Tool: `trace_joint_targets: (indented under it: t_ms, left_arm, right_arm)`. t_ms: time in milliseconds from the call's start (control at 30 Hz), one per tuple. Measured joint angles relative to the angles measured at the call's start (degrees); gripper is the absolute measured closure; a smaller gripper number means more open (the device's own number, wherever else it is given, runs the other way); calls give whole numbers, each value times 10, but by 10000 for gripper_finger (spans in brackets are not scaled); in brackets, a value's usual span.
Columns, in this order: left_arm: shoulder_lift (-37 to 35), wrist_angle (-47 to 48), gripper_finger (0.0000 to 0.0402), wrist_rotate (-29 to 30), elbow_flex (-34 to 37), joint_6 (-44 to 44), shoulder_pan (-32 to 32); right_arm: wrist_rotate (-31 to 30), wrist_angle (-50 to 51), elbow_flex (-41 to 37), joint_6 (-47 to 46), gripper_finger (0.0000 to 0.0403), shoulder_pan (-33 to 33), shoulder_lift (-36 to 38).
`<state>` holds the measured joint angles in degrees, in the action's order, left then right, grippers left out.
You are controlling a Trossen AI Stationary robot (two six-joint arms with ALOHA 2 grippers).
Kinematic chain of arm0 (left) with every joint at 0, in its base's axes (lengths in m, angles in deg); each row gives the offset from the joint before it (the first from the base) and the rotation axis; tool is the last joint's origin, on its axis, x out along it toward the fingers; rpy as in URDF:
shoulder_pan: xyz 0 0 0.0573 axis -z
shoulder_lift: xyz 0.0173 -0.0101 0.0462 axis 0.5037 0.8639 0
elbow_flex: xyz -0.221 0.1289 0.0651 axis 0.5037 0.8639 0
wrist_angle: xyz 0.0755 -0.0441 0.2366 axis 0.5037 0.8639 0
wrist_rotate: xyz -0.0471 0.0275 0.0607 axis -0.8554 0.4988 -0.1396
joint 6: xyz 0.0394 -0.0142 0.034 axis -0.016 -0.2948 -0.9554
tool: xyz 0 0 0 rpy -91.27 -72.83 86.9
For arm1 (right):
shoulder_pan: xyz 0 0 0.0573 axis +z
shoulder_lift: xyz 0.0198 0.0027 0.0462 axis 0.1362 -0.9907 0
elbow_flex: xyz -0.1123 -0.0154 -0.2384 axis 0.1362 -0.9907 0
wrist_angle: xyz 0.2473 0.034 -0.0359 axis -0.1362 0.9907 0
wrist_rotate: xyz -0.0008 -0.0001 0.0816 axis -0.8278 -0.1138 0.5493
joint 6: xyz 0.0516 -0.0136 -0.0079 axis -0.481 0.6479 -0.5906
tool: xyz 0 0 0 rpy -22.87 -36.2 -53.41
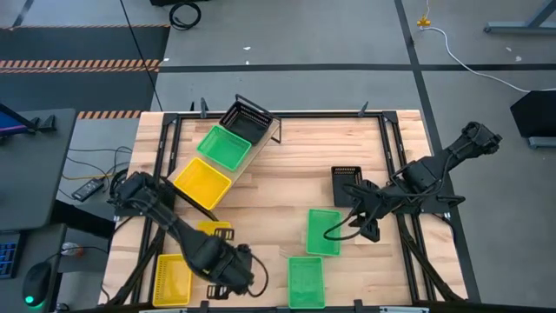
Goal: Stack baskets on shelf by color
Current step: Stack the top yellow bin on top of the other yellow bin on the shelf
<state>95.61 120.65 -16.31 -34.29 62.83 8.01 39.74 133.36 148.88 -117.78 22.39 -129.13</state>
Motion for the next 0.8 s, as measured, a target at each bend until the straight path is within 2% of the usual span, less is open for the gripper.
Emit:
trace_joint_targets:
  t_ms: [233, 433, 800]
  left_arm:
    - [-54, -99, 271, -7, 141, 105, 57]
    - [-123, -191, 271, -10, 264, 163, 59]
    - [-129, -270, 271, -20, 356, 163, 86]
  right_arm:
    - [-13, -12, 0, -6, 229, 23, 0]
    - [-13, -26, 0, -9, 229, 28, 0]
    - [-13, -25, 0, -56, 229, 28, 0]
